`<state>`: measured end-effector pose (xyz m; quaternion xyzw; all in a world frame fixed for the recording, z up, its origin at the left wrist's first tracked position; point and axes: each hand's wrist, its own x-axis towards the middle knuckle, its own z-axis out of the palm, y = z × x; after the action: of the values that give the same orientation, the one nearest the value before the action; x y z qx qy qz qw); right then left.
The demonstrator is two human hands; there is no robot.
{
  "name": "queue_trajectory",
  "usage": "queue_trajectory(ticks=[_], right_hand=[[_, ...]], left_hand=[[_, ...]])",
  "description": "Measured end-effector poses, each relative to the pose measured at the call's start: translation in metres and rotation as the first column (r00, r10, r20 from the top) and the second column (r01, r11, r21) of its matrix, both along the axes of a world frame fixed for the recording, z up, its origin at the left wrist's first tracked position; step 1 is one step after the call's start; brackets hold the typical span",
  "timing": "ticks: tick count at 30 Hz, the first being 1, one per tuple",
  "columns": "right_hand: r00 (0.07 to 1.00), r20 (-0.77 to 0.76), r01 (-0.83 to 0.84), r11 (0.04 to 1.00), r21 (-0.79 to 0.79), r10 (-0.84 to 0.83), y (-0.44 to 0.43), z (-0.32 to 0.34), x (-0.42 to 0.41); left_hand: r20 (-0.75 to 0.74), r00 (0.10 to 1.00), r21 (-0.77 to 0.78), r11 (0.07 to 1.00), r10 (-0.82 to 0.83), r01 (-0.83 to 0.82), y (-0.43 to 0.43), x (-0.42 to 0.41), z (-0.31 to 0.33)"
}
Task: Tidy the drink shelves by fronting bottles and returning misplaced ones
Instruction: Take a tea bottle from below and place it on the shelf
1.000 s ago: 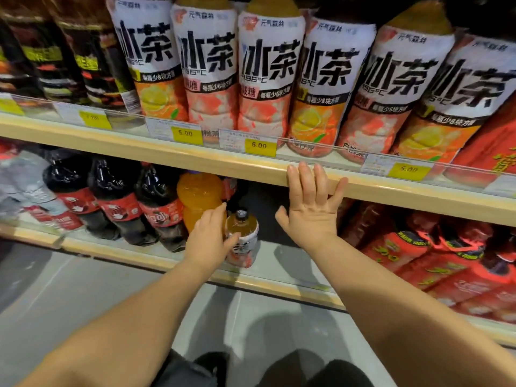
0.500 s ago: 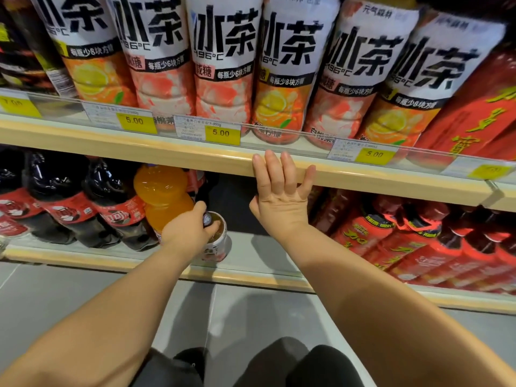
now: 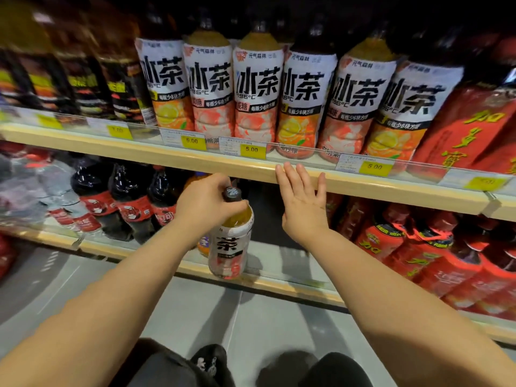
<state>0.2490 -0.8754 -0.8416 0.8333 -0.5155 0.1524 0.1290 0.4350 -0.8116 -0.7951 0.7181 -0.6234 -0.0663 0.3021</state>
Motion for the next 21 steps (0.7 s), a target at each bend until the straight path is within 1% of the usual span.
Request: queue_trajectory(ticks=[1,2,3,4,5,6,7,8,9,11,12,14,16,18,21], right_hand=[[0.999,0.024,-0.027,0.999,0.039,0.026,0.004,0.007,-0.003],[0.994,0.089,-0.07,0.995,0.073,0.063,0.009,0.012,-0.005],[0.974,0.207,-0.123,0.985,0.123,0.096,0.013,0.016,-0.006],[0.923,0.373,-0.18,0.965,0.189,0.099,0.019,0.019,-0.007],[0.839,0.54,-0.235,0.938,0.255,0.064,0.028,0.023,-0.008],[0.74,0.672,-0.289,0.913,0.288,0.022,0.038,0.024,-0.008],[0.659,0.752,-0.324,0.9,0.293,-0.007,0.049,0.024,-0.01],[0.613,0.789,-0.338,0.894,0.293,-0.027,0.06,0.024,-0.012],[0.59,0.807,-0.346,0.891,0.293,-0.036,0.072,0.024,-0.013],[0.573,0.815,-0.348,0.877,0.331,-0.081,0.091,0.026,-0.017],[0.59,0.799,-0.327,0.872,0.366,-0.114,0.098,0.03,-0.018],[0.671,0.724,-0.216,0.892,0.397,-0.16,0.104,0.036,-0.02],[0.7,0.694,-0.122,0.93,0.348,-0.168,0.105,0.042,-0.022],[0.68,0.712,-0.068,0.952,0.299,-0.175,0.103,0.048,-0.028],[0.645,0.735,0.001,0.963,0.271,-0.207,0.099,0.053,-0.04]], left_hand=[[0.004,1.0,-0.005,1.0,-0.011,0.011,0.002,-0.003,0.009],[0.016,1.0,-0.015,1.0,-0.021,0.021,0.005,-0.006,0.019],[0.03,0.999,-0.032,0.999,-0.027,0.028,0.007,-0.01,0.027],[0.047,0.998,-0.054,0.998,-0.031,0.033,0.01,-0.013,0.037],[0.069,0.997,-0.075,0.996,-0.034,0.039,0.012,-0.017,0.046],[0.098,0.994,-0.092,0.995,-0.038,0.047,0.014,-0.021,0.055],[0.13,0.99,-0.106,0.993,-0.046,0.06,0.015,-0.025,0.063],[0.16,0.985,-0.119,0.99,-0.057,0.077,0.014,-0.03,0.071],[0.18,0.981,-0.134,0.986,-0.071,0.096,0.014,-0.035,0.078],[0.175,0.978,-0.165,0.976,-0.11,0.139,0.011,-0.046,0.089],[0.161,0.978,-0.178,0.971,-0.134,0.163,0.01,-0.052,0.093],[0.145,0.972,-0.204,0.956,-0.183,0.21,0.008,-0.066,0.102],[0.172,0.962,-0.224,0.943,-0.211,0.247,0.007,-0.078,0.109],[0.212,0.945,-0.239,0.925,-0.247,0.296,0.005,-0.087,0.116],[0.227,0.929,-0.273,0.897,-0.293,0.349,-0.001,-0.097,0.123]])
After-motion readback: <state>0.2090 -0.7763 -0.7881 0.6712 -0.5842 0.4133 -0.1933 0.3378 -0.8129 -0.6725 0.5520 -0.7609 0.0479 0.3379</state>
